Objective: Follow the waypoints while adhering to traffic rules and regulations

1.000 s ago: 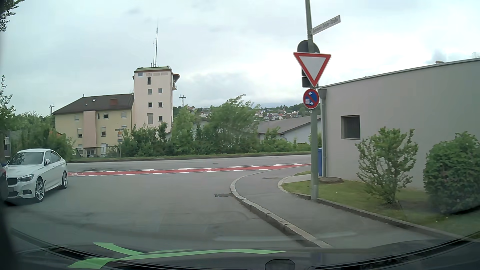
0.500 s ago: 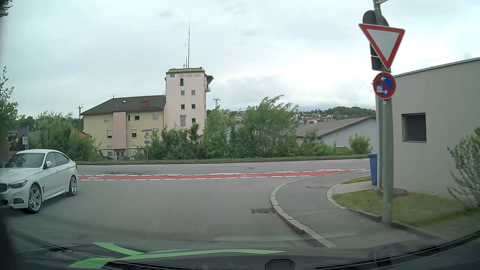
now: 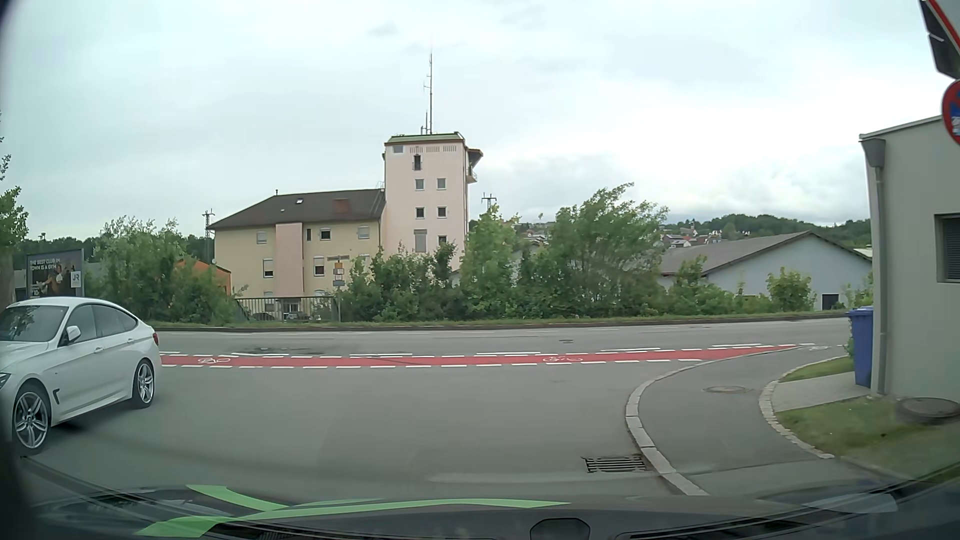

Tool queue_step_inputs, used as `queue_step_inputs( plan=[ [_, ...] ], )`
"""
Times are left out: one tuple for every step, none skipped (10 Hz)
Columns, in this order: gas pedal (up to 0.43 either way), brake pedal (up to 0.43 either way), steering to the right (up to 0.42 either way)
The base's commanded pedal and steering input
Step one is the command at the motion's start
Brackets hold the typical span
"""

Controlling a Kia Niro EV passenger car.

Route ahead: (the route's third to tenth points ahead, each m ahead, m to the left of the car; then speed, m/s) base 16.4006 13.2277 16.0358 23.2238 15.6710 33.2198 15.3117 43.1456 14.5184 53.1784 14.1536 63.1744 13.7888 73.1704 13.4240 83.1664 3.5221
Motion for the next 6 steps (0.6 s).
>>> queue_step_inputs(
  plan=[
    [0.000,0.201,-0.160],
    [0.000,0.220,-0.137],
    [0.000,0.226,-0.117],
    [0.000,0.226,-0.102],
    [0.000,0.226,-0.094],
    [0.000,0.226,-0.084]
  ],
)
